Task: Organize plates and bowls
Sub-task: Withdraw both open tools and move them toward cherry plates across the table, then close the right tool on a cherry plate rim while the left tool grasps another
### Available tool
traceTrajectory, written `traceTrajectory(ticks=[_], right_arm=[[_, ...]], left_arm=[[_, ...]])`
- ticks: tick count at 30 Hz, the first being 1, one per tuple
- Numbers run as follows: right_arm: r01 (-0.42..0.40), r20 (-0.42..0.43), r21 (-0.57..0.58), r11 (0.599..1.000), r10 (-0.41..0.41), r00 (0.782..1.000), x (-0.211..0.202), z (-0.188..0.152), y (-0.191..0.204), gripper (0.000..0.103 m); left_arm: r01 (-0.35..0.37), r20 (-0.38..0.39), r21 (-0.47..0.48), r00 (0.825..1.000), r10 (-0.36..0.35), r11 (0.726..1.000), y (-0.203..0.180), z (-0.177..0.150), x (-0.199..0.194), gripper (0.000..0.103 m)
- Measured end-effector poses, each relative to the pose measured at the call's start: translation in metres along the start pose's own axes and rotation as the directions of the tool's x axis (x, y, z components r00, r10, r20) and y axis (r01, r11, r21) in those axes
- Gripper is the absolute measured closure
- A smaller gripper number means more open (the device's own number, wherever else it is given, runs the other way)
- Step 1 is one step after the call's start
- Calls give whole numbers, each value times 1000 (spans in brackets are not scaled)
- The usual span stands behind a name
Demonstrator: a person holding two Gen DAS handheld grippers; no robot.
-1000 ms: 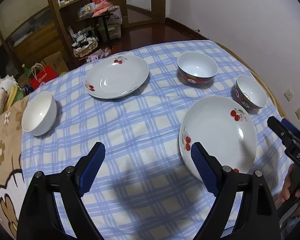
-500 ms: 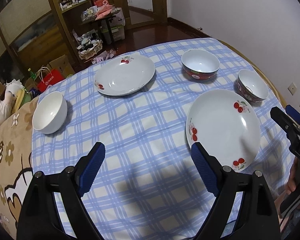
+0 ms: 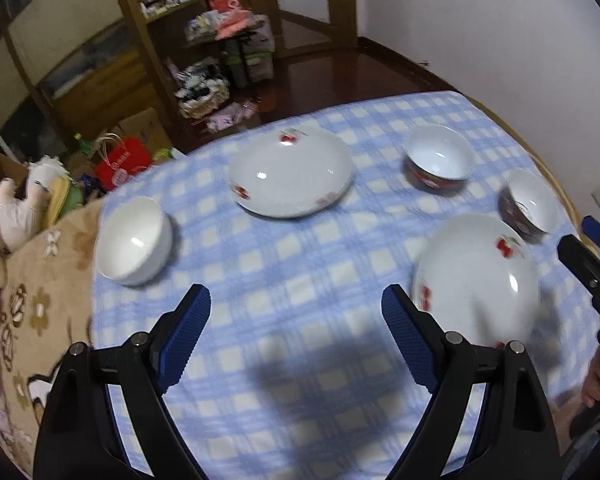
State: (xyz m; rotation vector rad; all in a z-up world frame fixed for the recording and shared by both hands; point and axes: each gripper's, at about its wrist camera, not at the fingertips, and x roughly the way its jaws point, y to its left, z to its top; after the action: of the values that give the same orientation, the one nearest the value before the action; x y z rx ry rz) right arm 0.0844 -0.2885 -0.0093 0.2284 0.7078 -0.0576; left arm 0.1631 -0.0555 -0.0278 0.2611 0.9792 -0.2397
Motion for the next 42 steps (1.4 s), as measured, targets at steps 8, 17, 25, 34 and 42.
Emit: traceTrajectory(ticks=[8, 17, 25, 34, 42], right_arm=[[-17, -1, -56, 998, 16, 1000, 37, 50, 30, 0], [-61, -58, -81, 995, 57, 997, 103, 109, 56, 0], [-97, -171, -85, 992, 81, 982, 178, 132, 69, 3], [-93, -275, -156, 983, 47, 960, 236, 122, 86, 4], [-92, -336, -164, 982, 32, 941, 269, 121, 86, 13]], left_arm=[[-7, 25, -15, 1000, 7, 1000, 39, 48, 14, 17], [-42, 49, -114, 998, 48, 993, 92, 99, 55, 17], [-49, -31, -215, 999, 44, 975, 135, 120, 117, 17], [-41, -80, -208, 997, 25, 977, 138, 119, 161, 17], [-21, -114, -235, 993, -7, 972, 135, 117, 187, 17]])
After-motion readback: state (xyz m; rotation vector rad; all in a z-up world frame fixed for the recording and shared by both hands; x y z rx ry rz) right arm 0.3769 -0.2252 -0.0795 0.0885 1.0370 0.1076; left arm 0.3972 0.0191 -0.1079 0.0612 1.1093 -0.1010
